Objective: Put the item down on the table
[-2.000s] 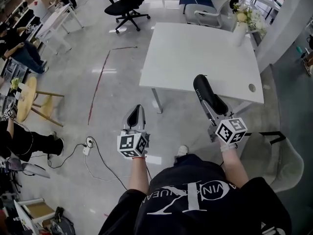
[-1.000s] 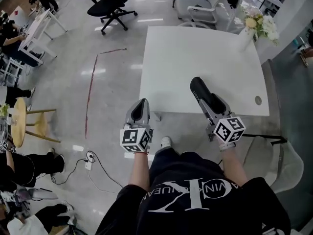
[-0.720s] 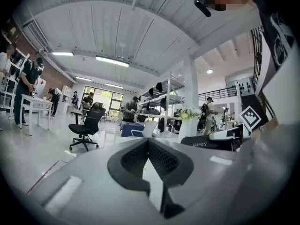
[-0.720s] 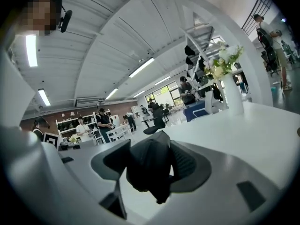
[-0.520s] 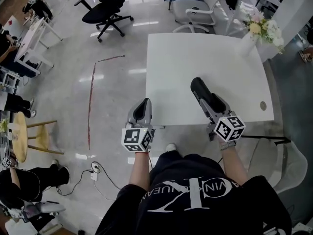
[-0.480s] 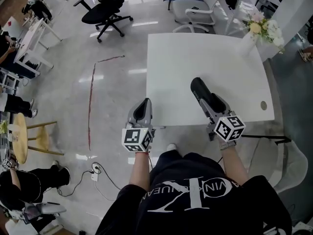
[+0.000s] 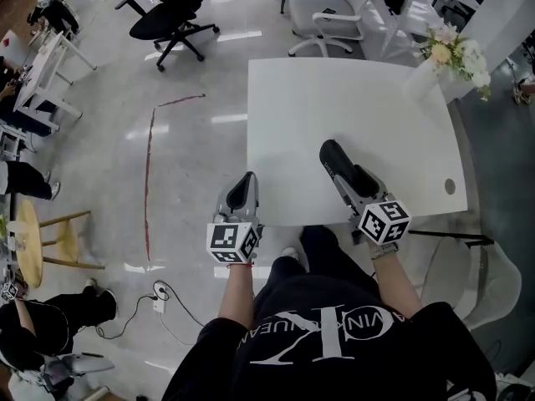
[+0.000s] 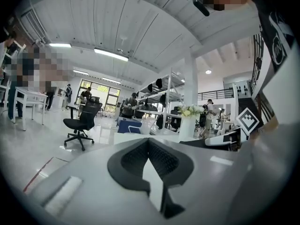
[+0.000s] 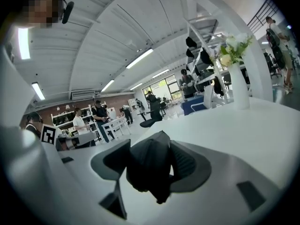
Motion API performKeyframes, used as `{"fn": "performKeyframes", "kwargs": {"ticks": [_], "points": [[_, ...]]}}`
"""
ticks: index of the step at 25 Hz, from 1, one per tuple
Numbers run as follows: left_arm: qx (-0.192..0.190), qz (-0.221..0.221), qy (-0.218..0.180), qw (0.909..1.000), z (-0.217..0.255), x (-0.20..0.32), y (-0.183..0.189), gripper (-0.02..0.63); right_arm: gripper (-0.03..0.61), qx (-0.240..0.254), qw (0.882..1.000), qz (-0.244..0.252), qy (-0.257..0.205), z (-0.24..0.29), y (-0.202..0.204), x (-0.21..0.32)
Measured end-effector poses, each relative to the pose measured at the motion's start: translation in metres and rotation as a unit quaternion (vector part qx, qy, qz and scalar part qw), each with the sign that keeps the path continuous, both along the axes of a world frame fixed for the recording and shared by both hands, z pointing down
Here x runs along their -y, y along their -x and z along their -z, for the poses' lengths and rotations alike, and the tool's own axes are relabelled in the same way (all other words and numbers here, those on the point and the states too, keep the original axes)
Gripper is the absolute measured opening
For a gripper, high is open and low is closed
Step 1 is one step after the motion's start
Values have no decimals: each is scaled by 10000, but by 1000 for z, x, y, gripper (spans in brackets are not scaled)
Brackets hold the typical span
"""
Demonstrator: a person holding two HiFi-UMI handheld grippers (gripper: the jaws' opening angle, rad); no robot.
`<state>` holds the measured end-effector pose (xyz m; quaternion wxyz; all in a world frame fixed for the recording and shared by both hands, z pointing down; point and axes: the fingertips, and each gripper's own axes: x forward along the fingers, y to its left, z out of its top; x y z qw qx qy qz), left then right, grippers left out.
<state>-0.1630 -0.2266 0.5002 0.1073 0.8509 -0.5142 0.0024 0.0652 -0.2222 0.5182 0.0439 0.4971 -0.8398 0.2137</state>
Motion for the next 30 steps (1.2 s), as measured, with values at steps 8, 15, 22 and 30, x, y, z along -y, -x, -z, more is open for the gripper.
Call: {"fn": "performKeyframes", "kwargs": {"ticks": [8,15,22,30], "points": [[56,230,102,9997,-3,39,-10,11,272,-264,9984,431,239,-22,-1,43],[79,319,166,9993,-10,62,-23,11,272,-396,9950,860,324,-38,10,68],[131,509,269,9983,-15,66,-17,11,272,-452,9874,1426,520,-56,31,73],[186,726,362,9965,-22,64,-2,11,272,-599,9781,1746,959,-80,44,74]]}}
